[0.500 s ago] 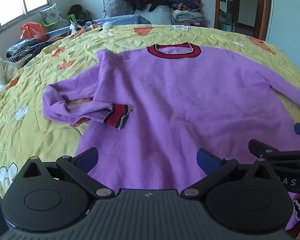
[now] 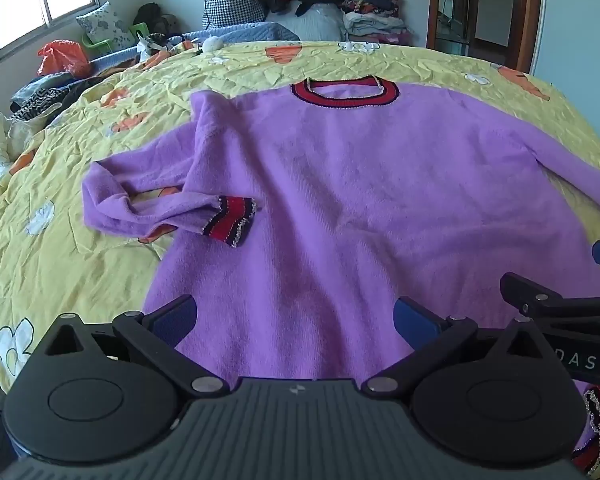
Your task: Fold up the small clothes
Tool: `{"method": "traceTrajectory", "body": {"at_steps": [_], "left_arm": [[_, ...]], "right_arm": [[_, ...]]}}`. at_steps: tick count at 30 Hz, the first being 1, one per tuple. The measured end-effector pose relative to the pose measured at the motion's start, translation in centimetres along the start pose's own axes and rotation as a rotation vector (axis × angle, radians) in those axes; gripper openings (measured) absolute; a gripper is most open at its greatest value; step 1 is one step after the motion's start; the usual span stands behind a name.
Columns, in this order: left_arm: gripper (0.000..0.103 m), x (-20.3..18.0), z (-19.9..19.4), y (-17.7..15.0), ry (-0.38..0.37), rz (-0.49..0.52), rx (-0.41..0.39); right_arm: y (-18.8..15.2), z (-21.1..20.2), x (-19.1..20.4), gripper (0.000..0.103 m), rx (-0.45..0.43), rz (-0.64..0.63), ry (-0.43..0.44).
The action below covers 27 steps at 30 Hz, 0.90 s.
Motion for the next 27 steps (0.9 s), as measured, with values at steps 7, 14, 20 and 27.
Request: {"method": "traceTrajectory", "body": {"at_steps": [7, 14, 20, 27], "left_arm": [[0.103, -0.5, 0.9, -0.4, 0.006, 0.001, 0.022], [0.103, -0.5, 1.5, -0.6, 0.011, 0.001, 0.035], [0.103, -0.5, 2.1, -0.2, 0.020, -0.001, 0.034], [0.103, -0.9, 3.2, 0.6, 0.033, 0.007, 0.019]], "right_arm": [[-0.3, 0.5, 0.2, 0.103, 0.009, 0.011, 0.006], [-0.7, 1.0, 0.1, 0.103, 0.022, 0.015, 0.007], [-0.9, 1.1, 0.1, 0.103, 0.028, 0.020, 0.015], [-1.0, 1.4, -0.4, 0.103, 0.036, 0.029, 0.012]]}}
Point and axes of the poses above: each gripper's, at about its wrist camera, not at the fingertips, and z roughly the way its jaws point, x to its left, y to its top, the point moved 8 cm from there along z, roughly the way its jaws point, and after that the axes turned 6 degrees about x, right-handed, at the moved point
